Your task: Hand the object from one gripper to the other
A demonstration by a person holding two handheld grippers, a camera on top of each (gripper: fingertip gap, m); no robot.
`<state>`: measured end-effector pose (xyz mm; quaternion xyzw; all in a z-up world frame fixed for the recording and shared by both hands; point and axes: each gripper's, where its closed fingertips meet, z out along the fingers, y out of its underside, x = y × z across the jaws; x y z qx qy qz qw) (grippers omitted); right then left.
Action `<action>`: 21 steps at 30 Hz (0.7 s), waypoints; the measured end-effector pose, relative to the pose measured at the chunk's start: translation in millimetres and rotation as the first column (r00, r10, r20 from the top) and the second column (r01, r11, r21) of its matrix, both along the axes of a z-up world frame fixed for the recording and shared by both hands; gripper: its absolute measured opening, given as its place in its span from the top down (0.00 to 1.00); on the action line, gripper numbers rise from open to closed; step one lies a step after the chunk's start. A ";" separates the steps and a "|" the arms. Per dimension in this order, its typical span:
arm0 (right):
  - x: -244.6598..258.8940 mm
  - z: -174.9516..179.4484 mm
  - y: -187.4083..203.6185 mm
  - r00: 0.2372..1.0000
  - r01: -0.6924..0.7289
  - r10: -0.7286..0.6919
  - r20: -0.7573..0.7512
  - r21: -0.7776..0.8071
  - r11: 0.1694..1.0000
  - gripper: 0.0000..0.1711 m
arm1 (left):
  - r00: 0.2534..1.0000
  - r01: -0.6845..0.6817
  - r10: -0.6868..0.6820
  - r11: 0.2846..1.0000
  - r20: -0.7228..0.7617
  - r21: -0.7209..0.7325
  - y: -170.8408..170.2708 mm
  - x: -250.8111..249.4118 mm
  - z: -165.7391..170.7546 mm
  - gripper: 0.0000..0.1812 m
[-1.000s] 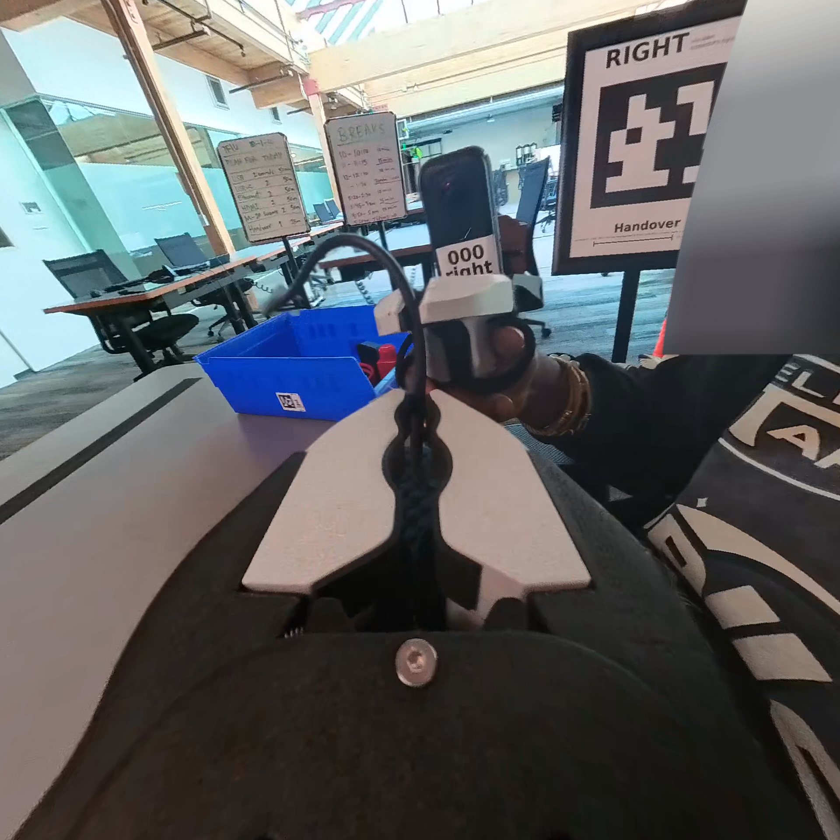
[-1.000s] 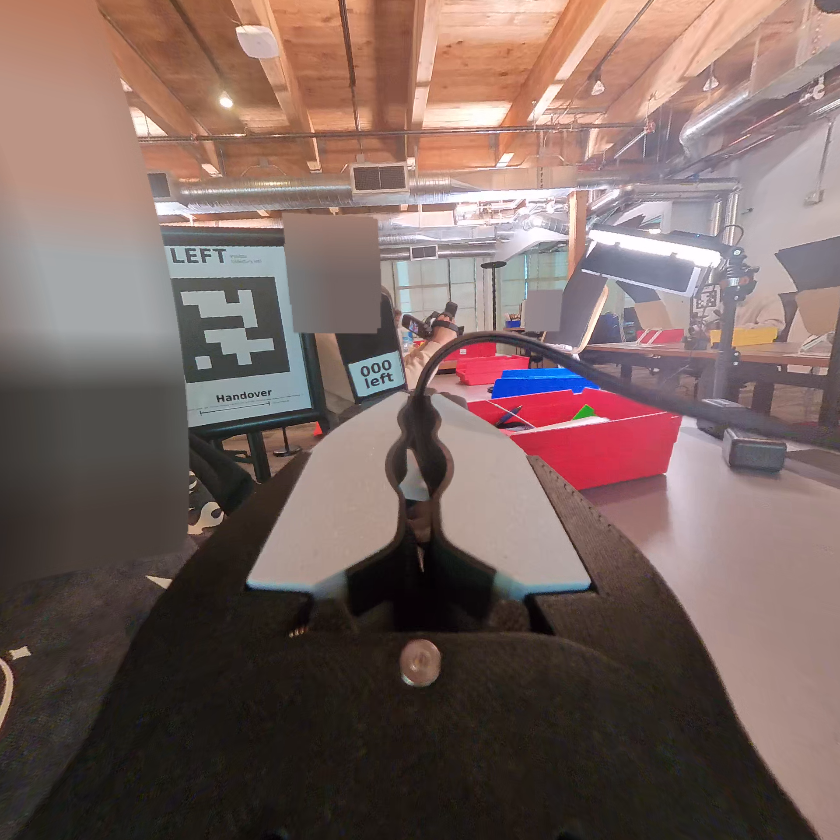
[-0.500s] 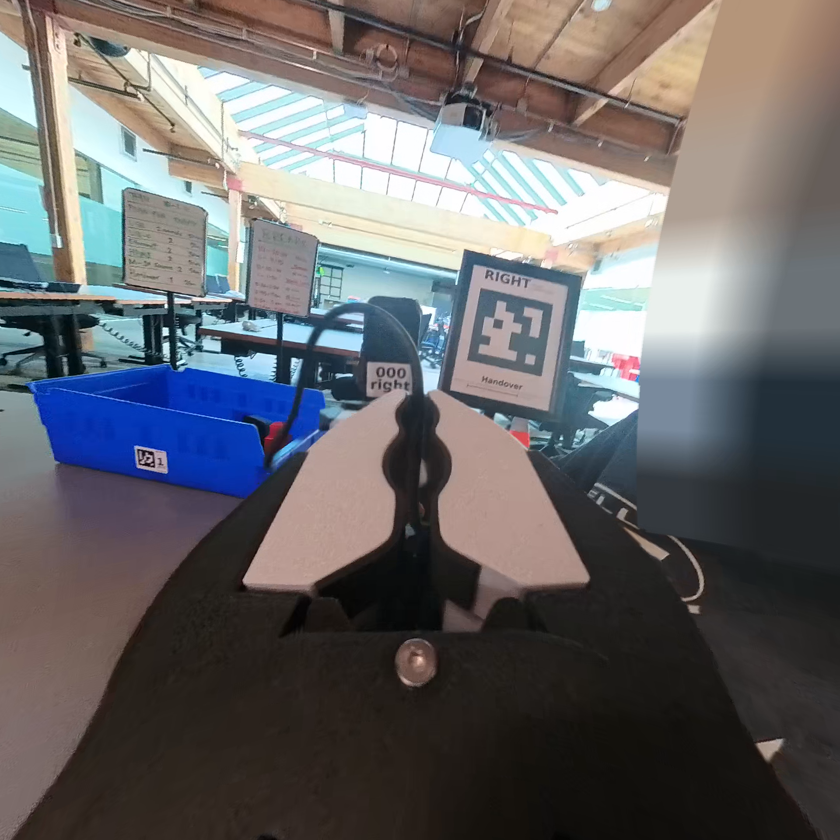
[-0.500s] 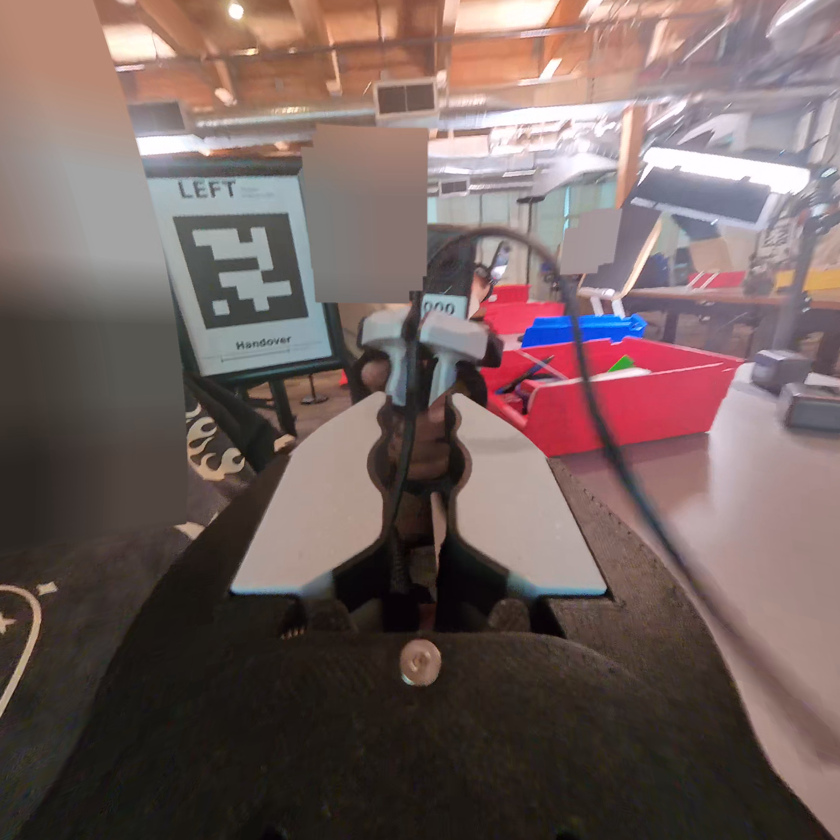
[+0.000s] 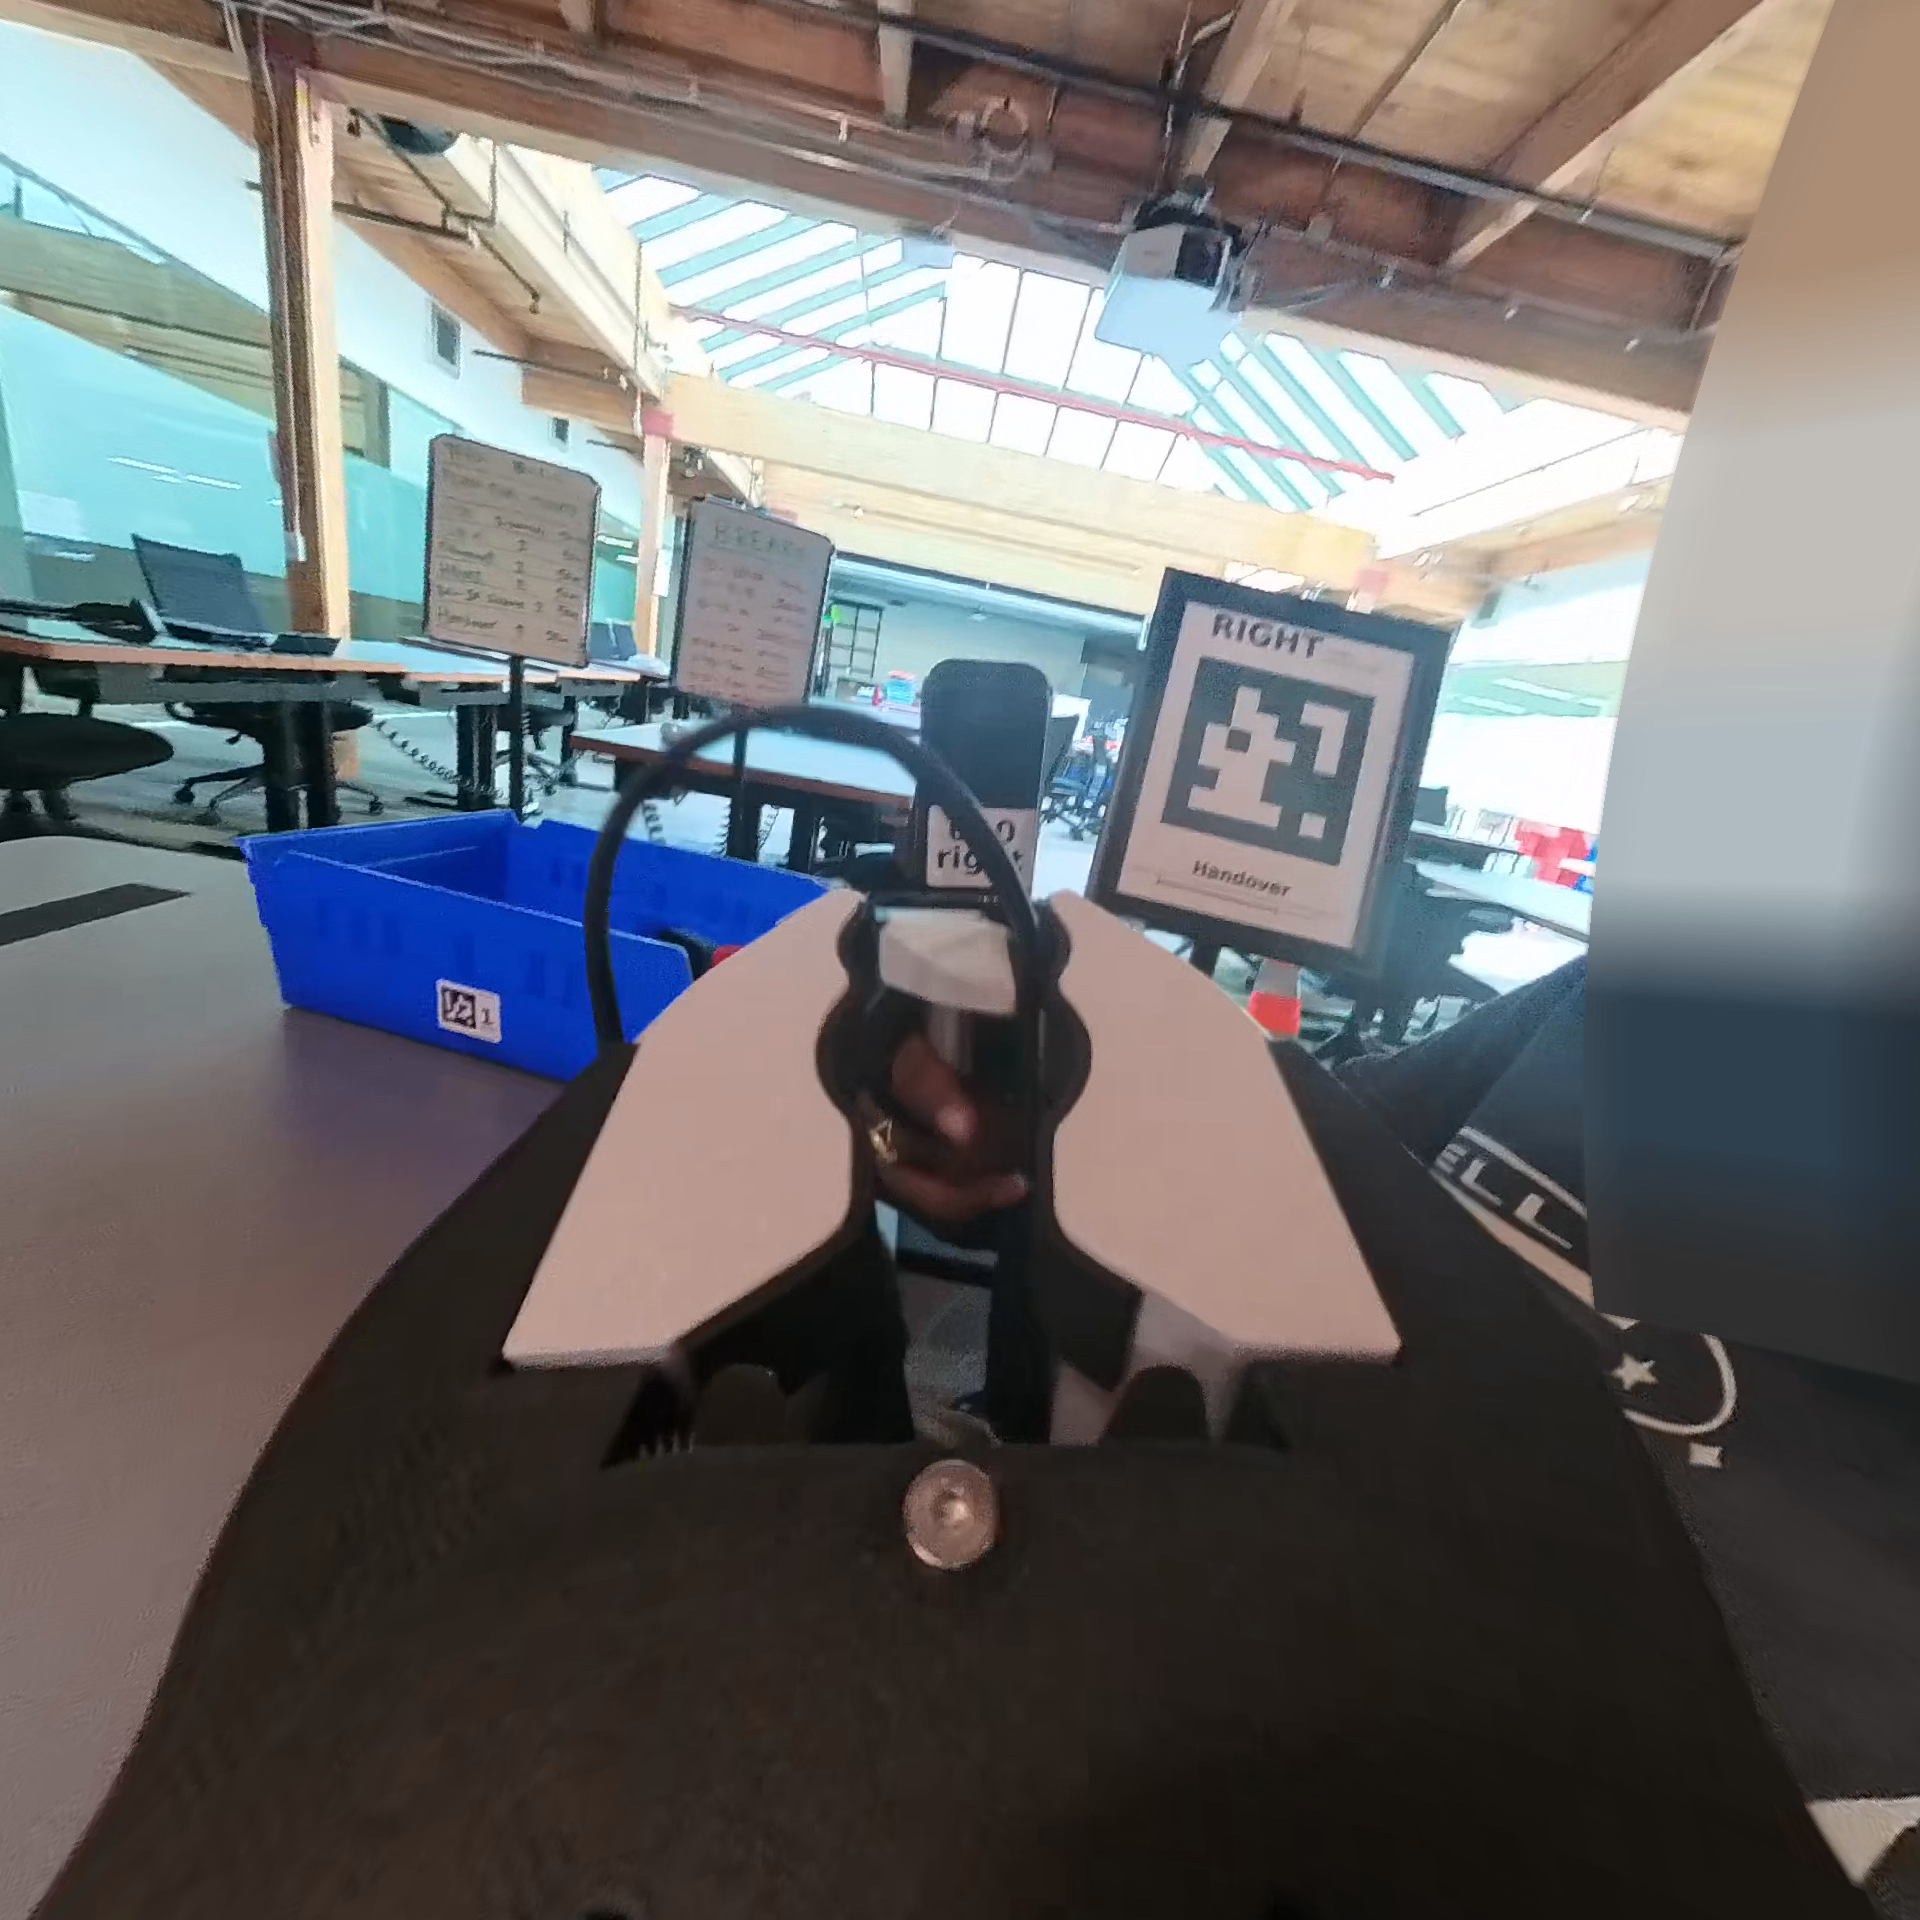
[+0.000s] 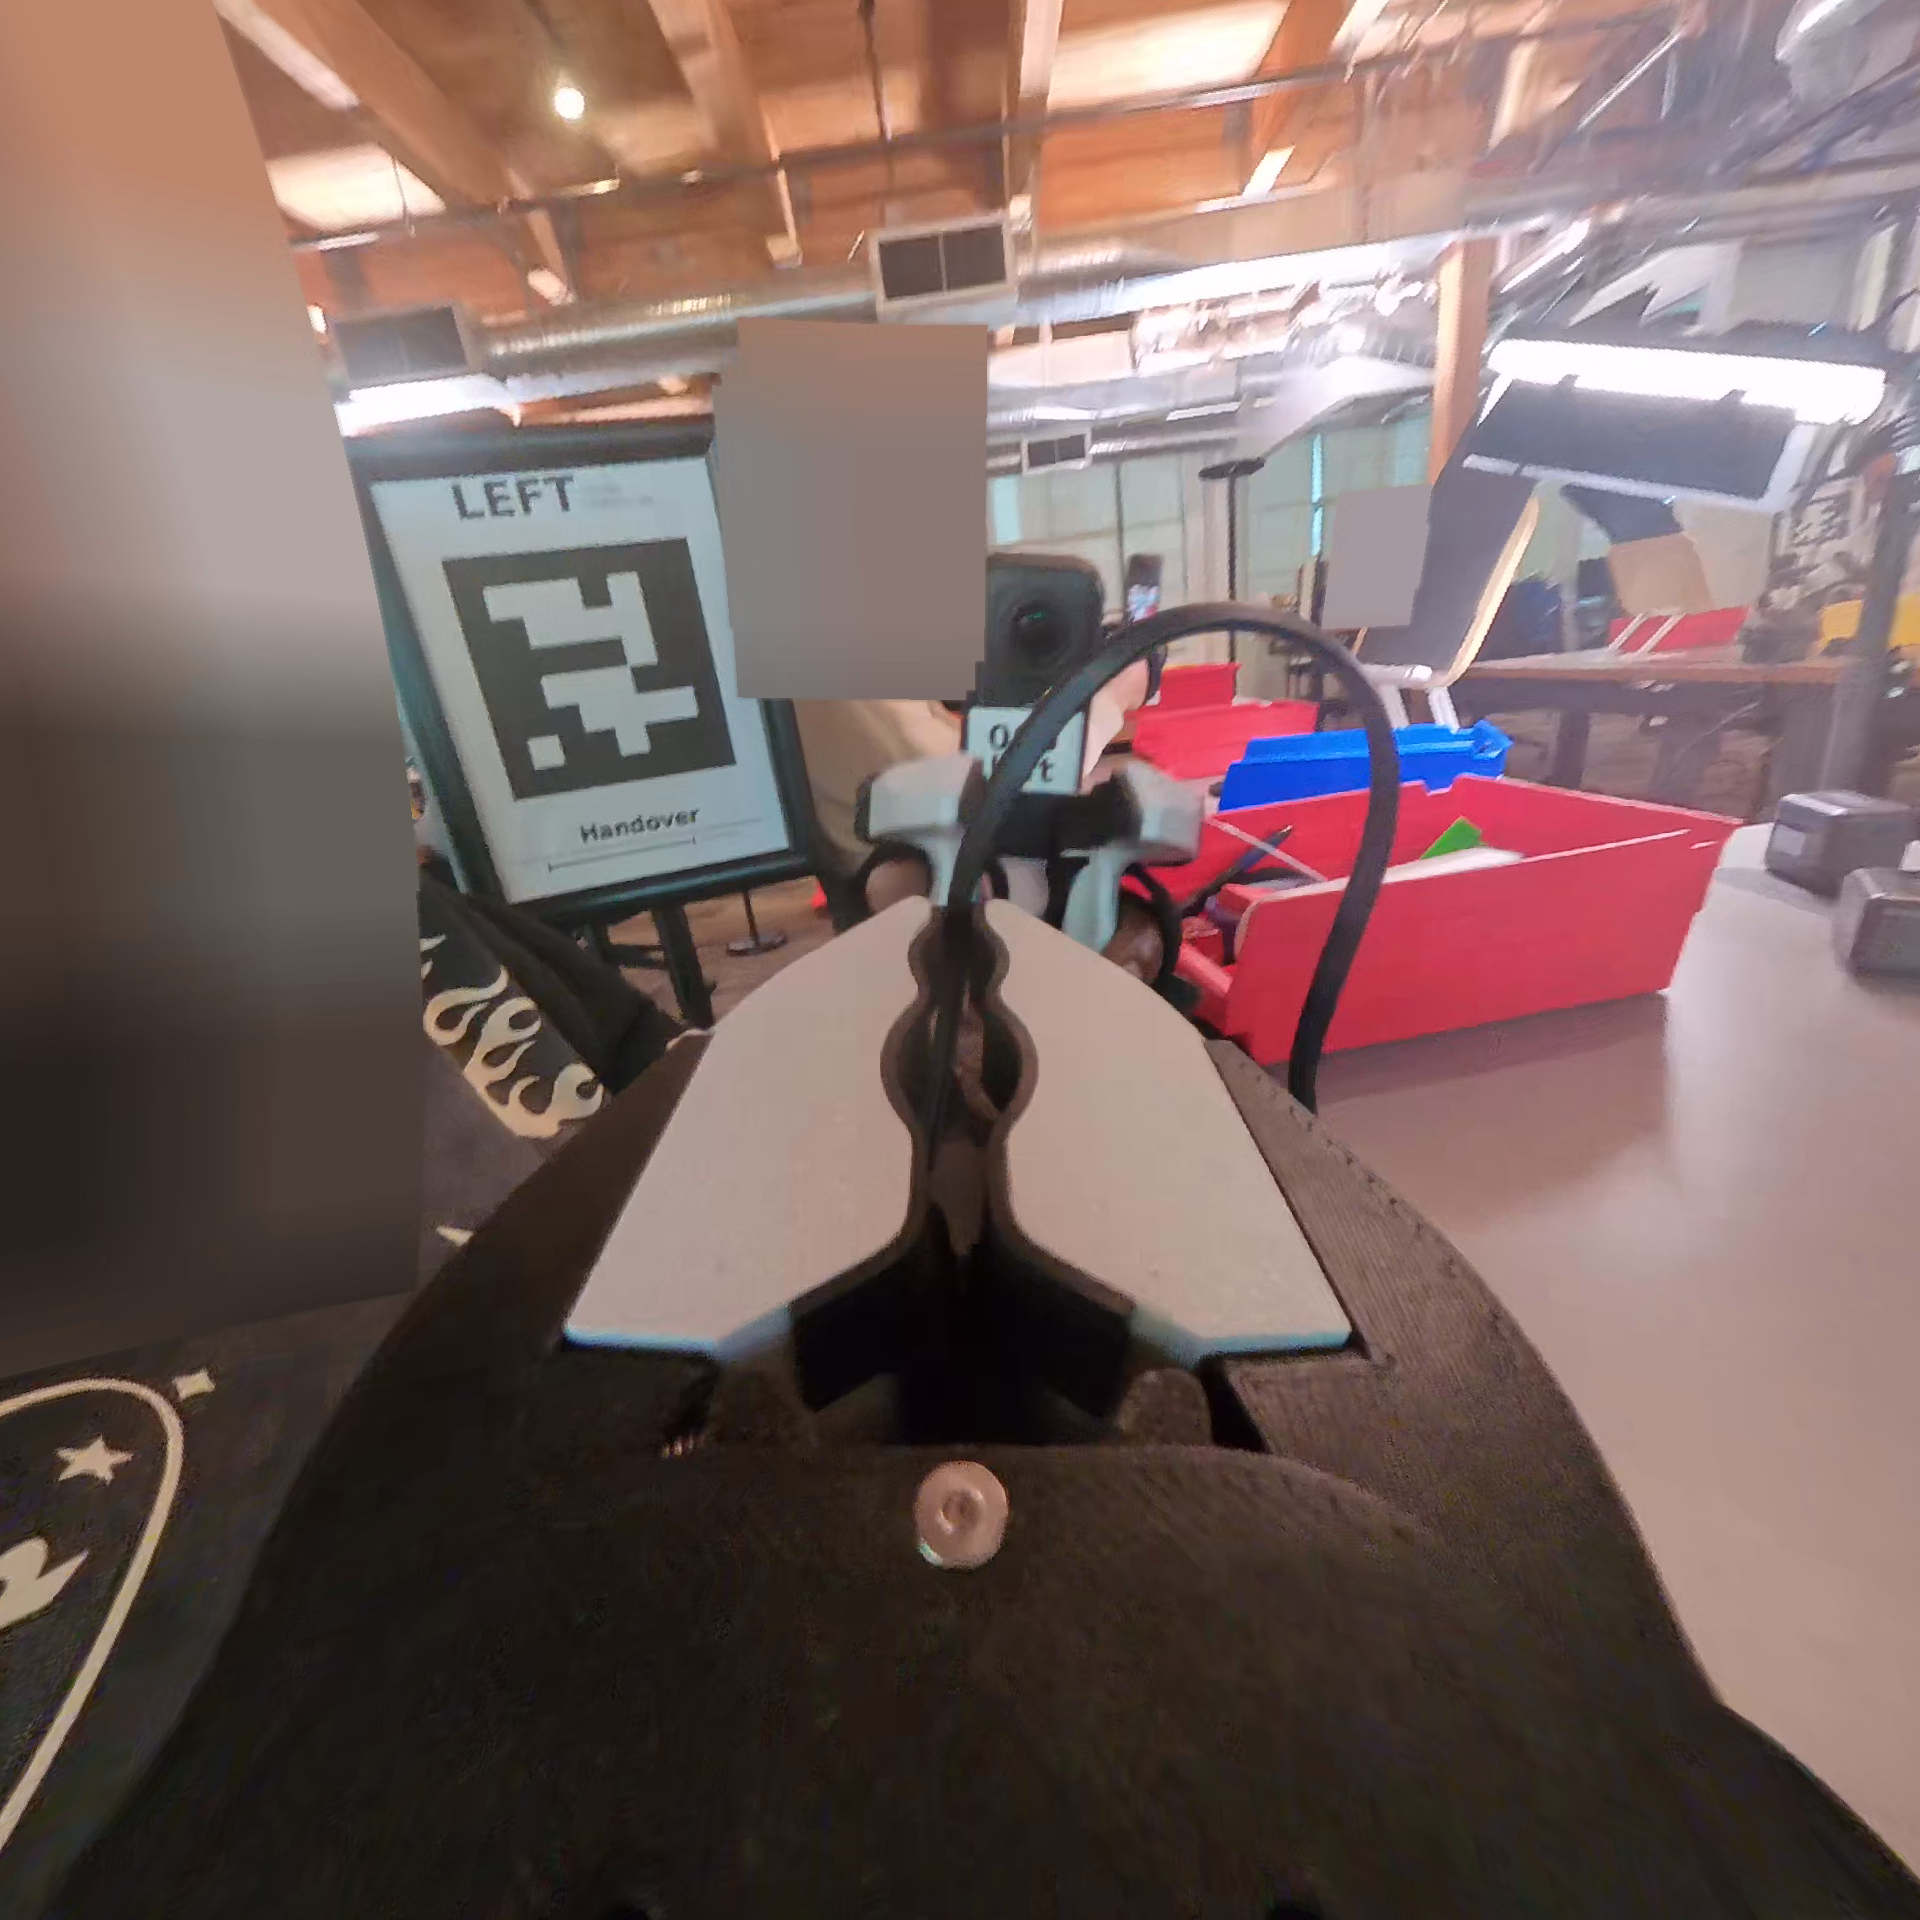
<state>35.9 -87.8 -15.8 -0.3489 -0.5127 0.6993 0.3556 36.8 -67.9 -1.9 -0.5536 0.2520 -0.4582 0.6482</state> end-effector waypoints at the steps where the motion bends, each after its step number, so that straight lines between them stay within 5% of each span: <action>1: 0.9 3.2 3.4 1.000 0.020 -0.020 -0.017 -0.006 1.000 0.97 | 1.000 -0.003 0.003 1.000 -0.022 -0.004 0.7 1.6 -2.9 0.84; 13: 4.7 16.2 19.2 0.987 0.128 -0.130 -0.099 -0.030 0.991 0.97 | 0.970 -0.073 0.078 0.997 -0.229 0.031 9.9 32.8 -34.8 0.89; 15: 4.8 16.6 18.6 0.986 0.131 -0.133 -0.100 -0.025 0.991 0.98 | 0.972 -0.052 0.059 0.998 -0.227 0.036 6.8 34.4 -34.0 0.97; 21: 5.4 18.8 17.0 0.985 0.121 -0.125 -0.116 -0.046 0.992 0.92 | 0.991 0.054 -0.057 0.998 -0.121 -0.026 -2.3 32.4 -24.3 0.98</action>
